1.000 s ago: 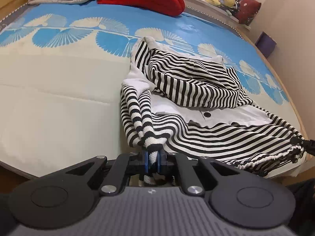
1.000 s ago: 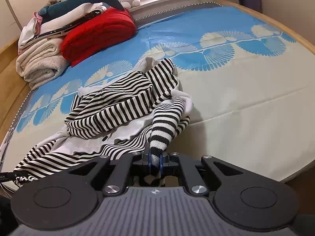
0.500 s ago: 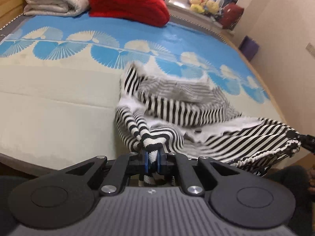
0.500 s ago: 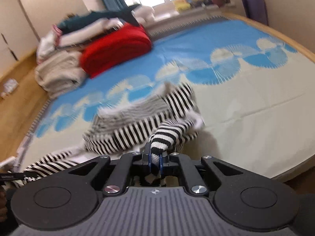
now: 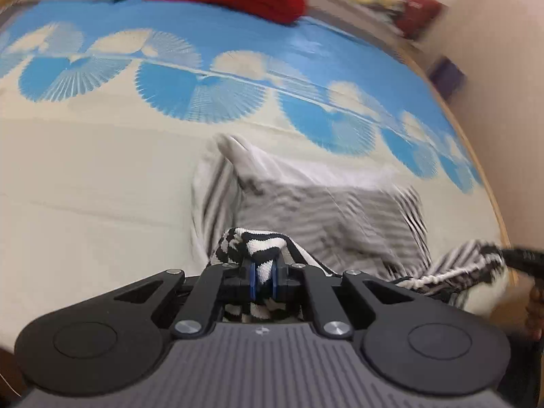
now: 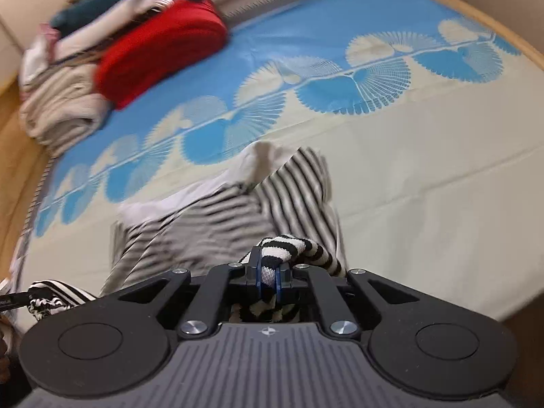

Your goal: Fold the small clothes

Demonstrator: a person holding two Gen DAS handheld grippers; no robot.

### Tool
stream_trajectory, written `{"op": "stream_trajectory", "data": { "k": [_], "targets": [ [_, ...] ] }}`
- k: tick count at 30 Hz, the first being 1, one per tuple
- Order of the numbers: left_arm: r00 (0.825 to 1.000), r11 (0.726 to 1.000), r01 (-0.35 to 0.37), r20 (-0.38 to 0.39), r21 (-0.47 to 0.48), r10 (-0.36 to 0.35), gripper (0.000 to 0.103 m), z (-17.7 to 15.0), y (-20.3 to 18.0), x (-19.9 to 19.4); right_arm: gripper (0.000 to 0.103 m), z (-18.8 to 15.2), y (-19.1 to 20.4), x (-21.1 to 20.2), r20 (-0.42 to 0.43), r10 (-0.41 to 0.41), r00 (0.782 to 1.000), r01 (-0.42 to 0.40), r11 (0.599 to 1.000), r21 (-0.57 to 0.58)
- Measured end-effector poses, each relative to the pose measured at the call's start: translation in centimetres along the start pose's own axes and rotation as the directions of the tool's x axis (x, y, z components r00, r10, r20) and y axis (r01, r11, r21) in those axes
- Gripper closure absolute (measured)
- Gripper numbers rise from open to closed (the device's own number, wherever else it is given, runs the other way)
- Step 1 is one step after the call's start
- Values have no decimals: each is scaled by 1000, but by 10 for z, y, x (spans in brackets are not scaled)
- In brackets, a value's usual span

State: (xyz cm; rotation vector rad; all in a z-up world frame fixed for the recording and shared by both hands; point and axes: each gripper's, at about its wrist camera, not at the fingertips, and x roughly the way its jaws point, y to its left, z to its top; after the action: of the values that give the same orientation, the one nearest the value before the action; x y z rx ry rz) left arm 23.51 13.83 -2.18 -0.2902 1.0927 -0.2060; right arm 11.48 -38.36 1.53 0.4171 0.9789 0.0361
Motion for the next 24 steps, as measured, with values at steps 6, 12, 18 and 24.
{"op": "stream_trajectory", "data": {
  "k": [6, 12, 18, 24],
  "targets": [
    [995, 962, 99, 0, -254, -103, 59, 48, 48, 61, 74, 47, -10, 78, -4, -54, 999, 54, 997, 61],
    [986, 978, 166, -2, -127, -168, 46, 35, 41, 52, 67, 25, -20, 73, 42, 36, 998, -37, 999, 27],
    [974, 983, 178, -136, -36, -182, 45, 18, 22, 78, 57, 10, -8, 94, -117, 137, 984, -141, 990, -26],
    [967, 973, 210, -126, -92, -220, 46, 22, 15, 98, 58, 1, 5, 122, -188, 140, 972, -144, 989, -9]
  ]
}}
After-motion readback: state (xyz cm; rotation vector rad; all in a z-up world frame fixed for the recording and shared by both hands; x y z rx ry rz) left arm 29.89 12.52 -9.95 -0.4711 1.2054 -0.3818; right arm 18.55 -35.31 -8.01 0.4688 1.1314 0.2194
